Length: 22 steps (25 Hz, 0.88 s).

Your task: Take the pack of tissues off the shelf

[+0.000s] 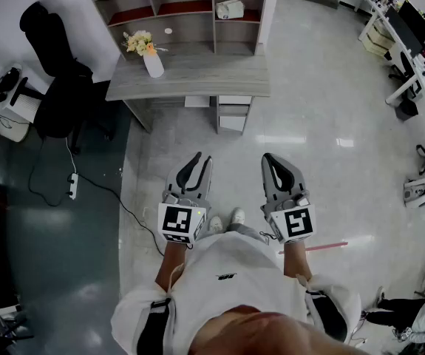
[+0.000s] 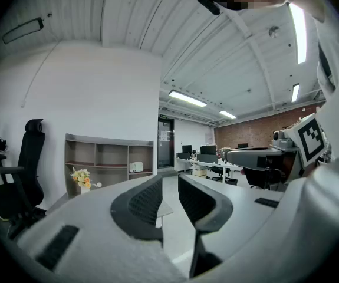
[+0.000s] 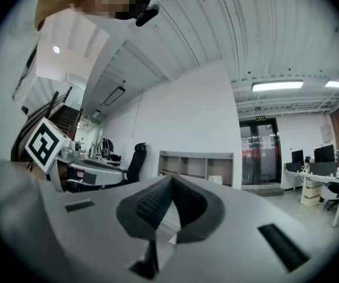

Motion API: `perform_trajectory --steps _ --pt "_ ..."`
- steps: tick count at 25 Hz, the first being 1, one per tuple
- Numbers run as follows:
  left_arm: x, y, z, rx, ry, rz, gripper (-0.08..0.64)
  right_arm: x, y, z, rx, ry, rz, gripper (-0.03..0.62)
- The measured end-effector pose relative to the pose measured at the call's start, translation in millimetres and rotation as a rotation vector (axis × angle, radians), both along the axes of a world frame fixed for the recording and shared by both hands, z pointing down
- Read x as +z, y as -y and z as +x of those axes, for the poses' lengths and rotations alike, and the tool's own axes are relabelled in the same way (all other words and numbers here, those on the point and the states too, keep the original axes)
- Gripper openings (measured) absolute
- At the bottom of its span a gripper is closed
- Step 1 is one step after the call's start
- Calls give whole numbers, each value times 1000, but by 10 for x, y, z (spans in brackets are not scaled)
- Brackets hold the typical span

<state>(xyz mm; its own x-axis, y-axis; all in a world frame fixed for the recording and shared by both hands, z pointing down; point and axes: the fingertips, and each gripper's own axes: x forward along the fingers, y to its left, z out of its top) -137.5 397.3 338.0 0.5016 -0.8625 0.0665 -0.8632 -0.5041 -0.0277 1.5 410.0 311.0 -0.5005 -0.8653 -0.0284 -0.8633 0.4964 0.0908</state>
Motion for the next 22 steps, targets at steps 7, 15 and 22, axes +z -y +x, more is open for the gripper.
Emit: perform_trajectory --steps 7,15,22 --pt "31 18 84 -6 10 -10 97 25 31 106 6 43 -5 26" --pt "6 195 359 -32 11 5 97 82 190 371 -24 25 -7 26" --pt "-8 318 477 -81 15 13 97 92 382 518 -61 28 -4 26"
